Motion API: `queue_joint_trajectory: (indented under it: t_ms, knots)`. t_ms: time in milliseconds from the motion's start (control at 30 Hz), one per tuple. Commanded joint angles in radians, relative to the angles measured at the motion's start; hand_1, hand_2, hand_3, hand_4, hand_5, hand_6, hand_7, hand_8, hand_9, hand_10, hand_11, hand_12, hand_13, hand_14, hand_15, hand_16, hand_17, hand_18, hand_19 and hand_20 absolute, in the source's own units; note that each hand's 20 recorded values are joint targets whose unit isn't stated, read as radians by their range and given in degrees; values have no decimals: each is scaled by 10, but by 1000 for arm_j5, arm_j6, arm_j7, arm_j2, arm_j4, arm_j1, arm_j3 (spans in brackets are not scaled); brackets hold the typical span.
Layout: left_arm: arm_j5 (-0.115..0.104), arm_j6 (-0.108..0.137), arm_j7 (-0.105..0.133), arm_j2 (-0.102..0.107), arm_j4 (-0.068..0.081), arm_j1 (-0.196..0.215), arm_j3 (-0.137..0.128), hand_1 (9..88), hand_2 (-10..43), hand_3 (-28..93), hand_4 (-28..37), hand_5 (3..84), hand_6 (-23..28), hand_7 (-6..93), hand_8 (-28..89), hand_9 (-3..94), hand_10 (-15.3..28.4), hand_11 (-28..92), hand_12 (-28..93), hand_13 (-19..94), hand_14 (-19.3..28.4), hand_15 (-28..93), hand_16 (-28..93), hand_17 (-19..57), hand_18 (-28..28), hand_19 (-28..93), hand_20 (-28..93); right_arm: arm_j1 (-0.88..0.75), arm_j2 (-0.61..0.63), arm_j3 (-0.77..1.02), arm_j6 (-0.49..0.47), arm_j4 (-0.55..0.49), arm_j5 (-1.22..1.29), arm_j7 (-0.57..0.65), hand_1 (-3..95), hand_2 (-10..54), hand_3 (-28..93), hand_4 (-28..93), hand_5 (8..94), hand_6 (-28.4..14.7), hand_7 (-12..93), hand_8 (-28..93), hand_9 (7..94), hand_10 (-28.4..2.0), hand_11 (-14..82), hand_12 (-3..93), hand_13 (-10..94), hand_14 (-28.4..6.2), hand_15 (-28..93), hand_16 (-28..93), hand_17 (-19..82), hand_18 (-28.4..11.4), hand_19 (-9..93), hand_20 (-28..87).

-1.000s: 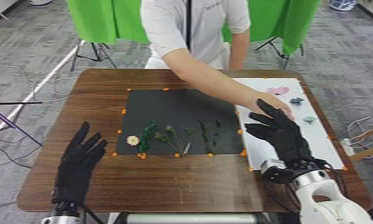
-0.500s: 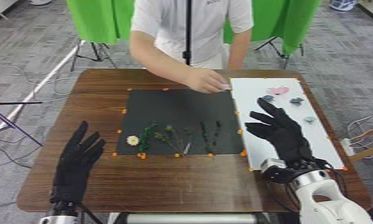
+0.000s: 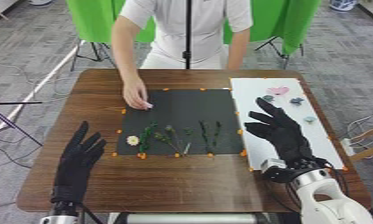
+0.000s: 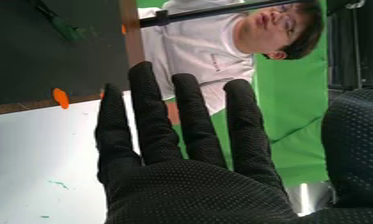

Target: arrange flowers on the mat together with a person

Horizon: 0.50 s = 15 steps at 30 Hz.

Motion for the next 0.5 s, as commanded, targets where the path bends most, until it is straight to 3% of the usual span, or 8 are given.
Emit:
queue_joint_trajectory:
  t_ms: [33,500]
  knots:
    - [3,-3,-4,-1,8,4,6,191,33,768,-283,232,-25,110,-94,274,124,84,129,211,176,170,5,-115,231,420,61,0,-1,-1,-10,-6,-10,0,156,113,654,-277,344,38,105,-94,394,-148,76,173,330,-188,230,239,39,-228,383,245]
    - [-1,3,2,13,11,-2,19,193,36,766,-283,229,-24,112,-95,274,124,85,129,211,176,169,4,-116,231,422,61,7,2,-4,-10,-5,-10,6,159,110,654,-277,347,39,104,-95,397,-148,78,171,333,-189,230,235,42,-227,380,242]
